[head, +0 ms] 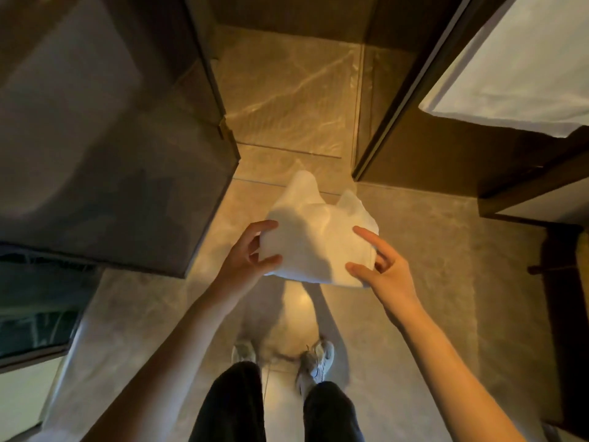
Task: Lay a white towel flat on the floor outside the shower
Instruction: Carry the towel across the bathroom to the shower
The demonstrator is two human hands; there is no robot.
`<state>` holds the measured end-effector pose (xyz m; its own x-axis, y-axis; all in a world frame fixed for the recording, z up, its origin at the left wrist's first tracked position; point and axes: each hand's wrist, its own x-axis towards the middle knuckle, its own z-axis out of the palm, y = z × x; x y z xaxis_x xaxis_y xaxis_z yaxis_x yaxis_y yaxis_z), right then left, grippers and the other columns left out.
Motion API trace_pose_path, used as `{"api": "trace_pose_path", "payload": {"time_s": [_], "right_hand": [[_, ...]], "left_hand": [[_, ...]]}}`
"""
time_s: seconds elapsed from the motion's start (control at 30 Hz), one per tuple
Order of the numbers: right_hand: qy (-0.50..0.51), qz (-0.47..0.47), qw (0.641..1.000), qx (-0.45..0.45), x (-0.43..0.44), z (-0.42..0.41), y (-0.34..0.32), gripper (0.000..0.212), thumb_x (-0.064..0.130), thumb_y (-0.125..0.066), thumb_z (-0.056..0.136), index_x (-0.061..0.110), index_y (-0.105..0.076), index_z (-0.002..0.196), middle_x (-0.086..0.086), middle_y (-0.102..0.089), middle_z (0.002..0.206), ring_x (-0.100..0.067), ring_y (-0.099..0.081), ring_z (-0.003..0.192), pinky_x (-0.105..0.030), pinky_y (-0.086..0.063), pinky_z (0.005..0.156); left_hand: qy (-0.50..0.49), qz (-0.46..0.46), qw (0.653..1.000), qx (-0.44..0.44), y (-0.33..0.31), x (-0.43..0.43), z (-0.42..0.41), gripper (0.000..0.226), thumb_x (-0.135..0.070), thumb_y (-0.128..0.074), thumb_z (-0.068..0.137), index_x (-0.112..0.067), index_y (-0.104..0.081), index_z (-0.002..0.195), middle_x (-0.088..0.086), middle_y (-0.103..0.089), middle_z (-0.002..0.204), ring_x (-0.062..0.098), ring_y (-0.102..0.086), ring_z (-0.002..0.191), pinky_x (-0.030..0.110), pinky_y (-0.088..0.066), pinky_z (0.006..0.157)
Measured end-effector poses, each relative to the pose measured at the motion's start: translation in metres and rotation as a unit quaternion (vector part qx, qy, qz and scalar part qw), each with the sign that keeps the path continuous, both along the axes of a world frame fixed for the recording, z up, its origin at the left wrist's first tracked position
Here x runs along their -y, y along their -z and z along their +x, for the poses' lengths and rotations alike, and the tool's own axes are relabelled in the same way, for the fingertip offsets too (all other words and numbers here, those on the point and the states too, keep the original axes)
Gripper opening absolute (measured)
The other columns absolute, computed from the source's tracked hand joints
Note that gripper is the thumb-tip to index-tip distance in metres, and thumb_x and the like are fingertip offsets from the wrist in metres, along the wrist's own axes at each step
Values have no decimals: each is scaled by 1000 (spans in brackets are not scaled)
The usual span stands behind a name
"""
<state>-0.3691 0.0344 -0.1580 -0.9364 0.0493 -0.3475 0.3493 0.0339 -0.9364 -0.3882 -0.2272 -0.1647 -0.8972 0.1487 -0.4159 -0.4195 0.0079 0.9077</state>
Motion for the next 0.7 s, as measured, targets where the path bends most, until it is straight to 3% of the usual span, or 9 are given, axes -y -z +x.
{"api": "trace_pose_path", "payload": {"time_s": [0.13,0.27,0.4,0.47,0.57,0.7], "right_hand": [[16,-1,1000,16,-2,-51,104,63,-4,-77,75,43,-68,116,3,-66,128,-13,-65,111,-25,-57,80],[32,4,999,20,-1,-97,235,61,-8,-75,75,33,-66,119,22,-69,112,-2,-67,101,-19,-56,71],[14,30,999,-3,-6,-142,361,58,-8,-73,78,22,-62,127,42,-64,99,12,-64,92,-11,-53,64],[11,33,999,-20,-9,-162,428,58,-8,-73,78,21,-62,127,41,-64,101,11,-64,94,-12,-53,66],[25,37,998,-40,-14,-190,531,58,-8,-73,77,22,-64,125,36,-66,102,7,-65,96,-14,-55,69],[28,40,997,-51,-22,-210,659,58,-9,-74,76,24,-66,123,28,-68,108,2,-67,97,-18,-56,71]], "left_hand": [[-7,-7,1000,3,100,-5,-55,56,-6,-72,70,-39,-59,114,-1,-65,113,5,-64,98,22,-53,75],[14,-19,1000,-8,233,-8,-107,53,-12,-71,71,-44,-59,112,7,-62,119,10,-63,99,25,-53,73],[29,-27,999,-28,372,-12,-152,53,-14,-72,78,-45,-54,117,1,-56,126,16,-59,109,26,-54,74],[25,-15,999,-41,444,-16,-173,54,-7,-70,82,-46,-53,116,-2,-58,125,16,-60,108,22,-54,72],[21,20,997,-71,548,-25,-200,55,5,-66,83,-35,-53,118,-8,-61,120,2,-64,104,19,-54,74],[45,32,993,-100,671,-35,-224,52,7,-61,74,-24,-48,114,1,-55,114,-2,-64,95,16,-51,73]]}}
